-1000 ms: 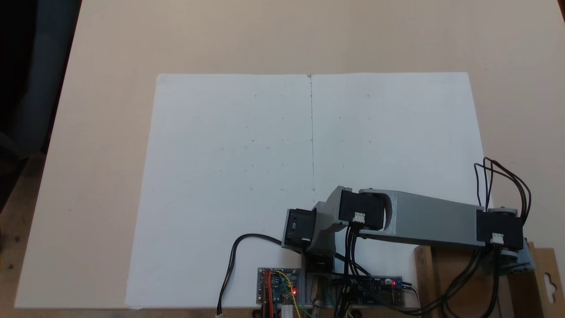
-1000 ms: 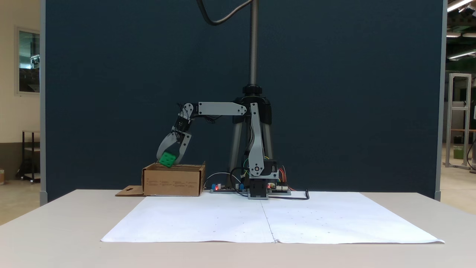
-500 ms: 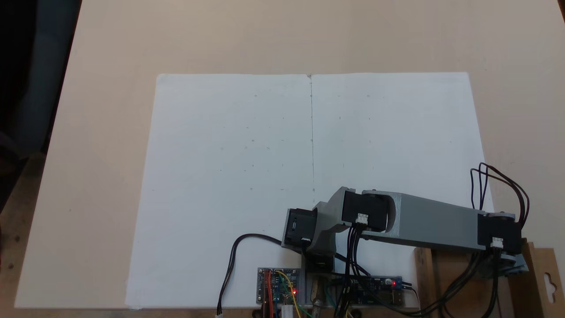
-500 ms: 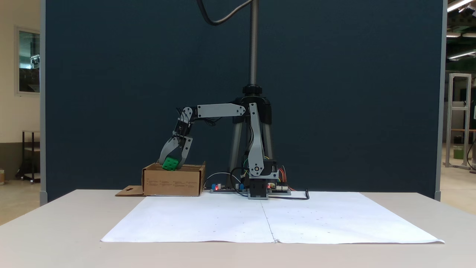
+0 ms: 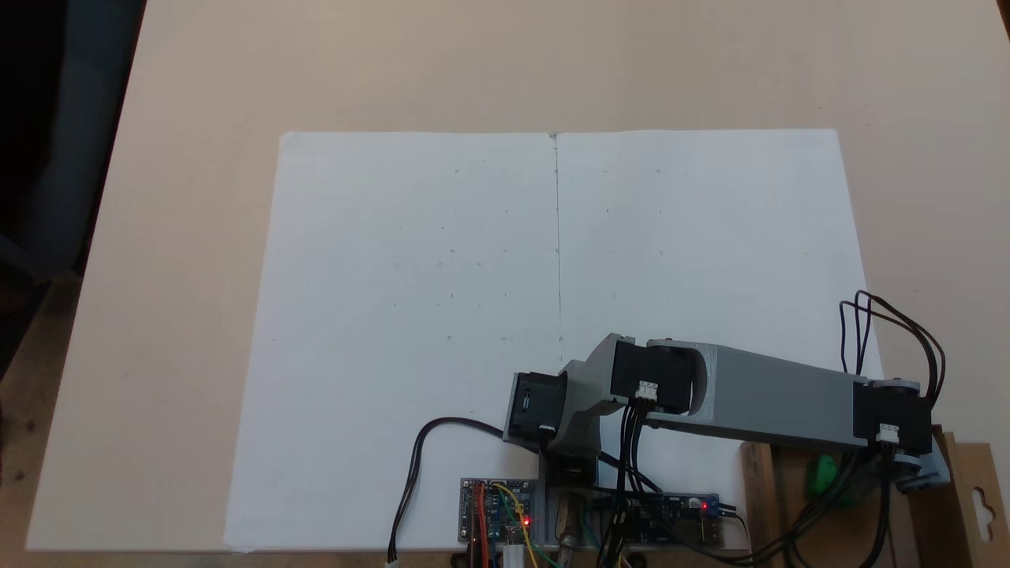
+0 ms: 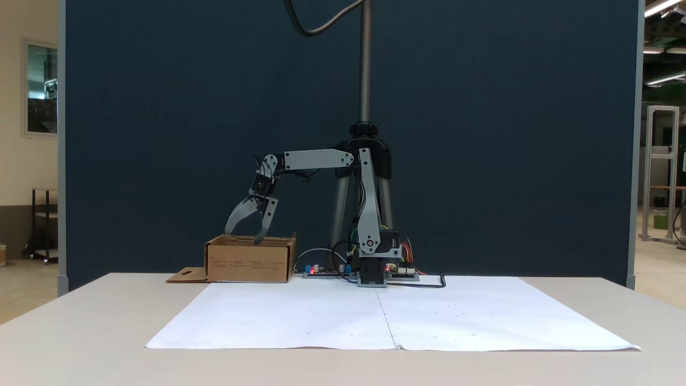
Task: Grasp a green dice and put it in the bin.
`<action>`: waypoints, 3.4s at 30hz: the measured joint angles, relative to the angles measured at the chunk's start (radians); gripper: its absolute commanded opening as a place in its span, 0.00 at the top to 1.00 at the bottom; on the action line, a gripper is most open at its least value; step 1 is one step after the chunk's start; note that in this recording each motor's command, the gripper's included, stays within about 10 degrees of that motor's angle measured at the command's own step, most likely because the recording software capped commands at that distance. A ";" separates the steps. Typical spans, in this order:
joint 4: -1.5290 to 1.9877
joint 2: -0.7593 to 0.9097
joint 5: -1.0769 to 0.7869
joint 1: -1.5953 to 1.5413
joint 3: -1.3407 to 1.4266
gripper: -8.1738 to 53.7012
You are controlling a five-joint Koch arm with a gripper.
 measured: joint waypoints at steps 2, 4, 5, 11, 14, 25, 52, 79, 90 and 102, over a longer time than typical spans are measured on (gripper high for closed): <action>0.000 0.002 0.000 0.000 0.000 0.31; 0.000 0.002 0.002 -0.002 -0.002 0.31; 0.000 0.006 0.003 -0.003 -0.005 0.31; 0.002 0.160 0.215 -0.137 -0.078 0.31; 0.014 0.204 0.275 -0.238 -0.078 0.30; 0.017 0.319 0.333 -0.818 -0.078 0.14; -0.044 0.611 0.353 -1.476 0.238 0.14; -0.899 0.841 0.353 -1.672 1.253 0.17; -1.281 0.842 0.353 -1.674 1.548 0.17; -1.574 0.842 0.353 -1.741 1.605 0.17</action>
